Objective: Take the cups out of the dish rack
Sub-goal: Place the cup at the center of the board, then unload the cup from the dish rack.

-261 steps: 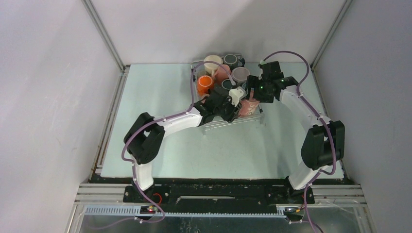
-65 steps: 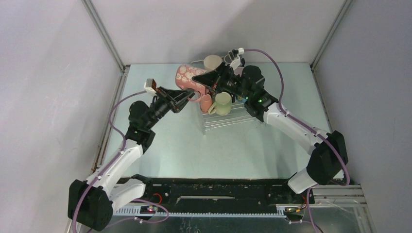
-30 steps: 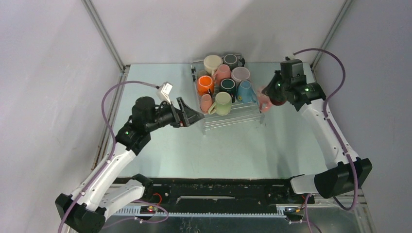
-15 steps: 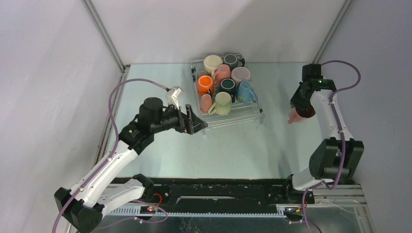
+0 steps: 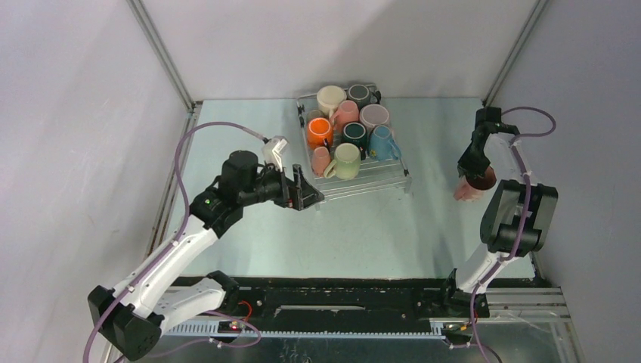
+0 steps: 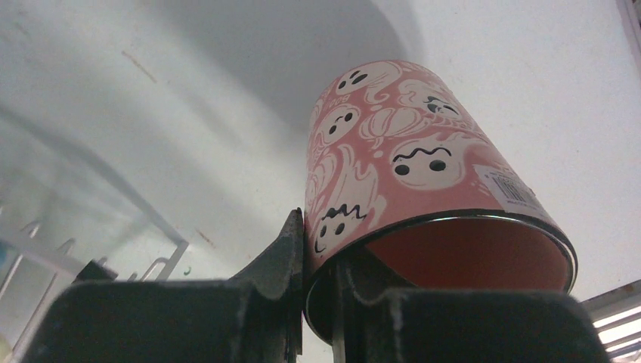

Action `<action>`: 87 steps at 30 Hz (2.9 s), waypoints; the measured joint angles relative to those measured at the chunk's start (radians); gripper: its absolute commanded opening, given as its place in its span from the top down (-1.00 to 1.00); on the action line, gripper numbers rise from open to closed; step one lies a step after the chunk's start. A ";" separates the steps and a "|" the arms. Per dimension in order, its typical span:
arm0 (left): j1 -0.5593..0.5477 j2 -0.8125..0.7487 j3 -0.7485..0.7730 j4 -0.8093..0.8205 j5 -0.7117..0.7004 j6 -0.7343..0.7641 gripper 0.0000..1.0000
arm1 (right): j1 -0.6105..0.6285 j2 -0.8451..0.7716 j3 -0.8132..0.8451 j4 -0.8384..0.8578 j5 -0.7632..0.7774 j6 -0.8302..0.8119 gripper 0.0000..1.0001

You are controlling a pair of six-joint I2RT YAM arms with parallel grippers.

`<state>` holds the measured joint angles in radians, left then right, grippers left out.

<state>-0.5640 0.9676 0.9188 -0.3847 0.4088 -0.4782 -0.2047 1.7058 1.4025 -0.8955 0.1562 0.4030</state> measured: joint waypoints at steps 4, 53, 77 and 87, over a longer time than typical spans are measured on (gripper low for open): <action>0.000 0.009 0.000 -0.001 0.009 0.006 -1.00 | -0.018 0.053 0.000 0.012 0.000 -0.005 1.00; -0.002 0.046 0.000 -0.003 -0.082 0.034 -1.00 | 0.445 -0.207 0.103 0.236 -0.187 -0.256 -0.99; -0.002 0.037 0.059 -0.076 -0.091 0.034 -1.00 | 0.481 0.247 0.327 0.302 -0.290 -0.533 -0.88; -0.002 0.040 0.063 -0.089 -0.091 0.034 -1.00 | 0.486 0.313 0.327 0.320 -0.298 -0.536 -0.65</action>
<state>-0.5655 1.0080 0.9821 -0.4732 0.3180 -0.4438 0.2817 2.0186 1.7290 -0.5755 -0.1413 -0.1329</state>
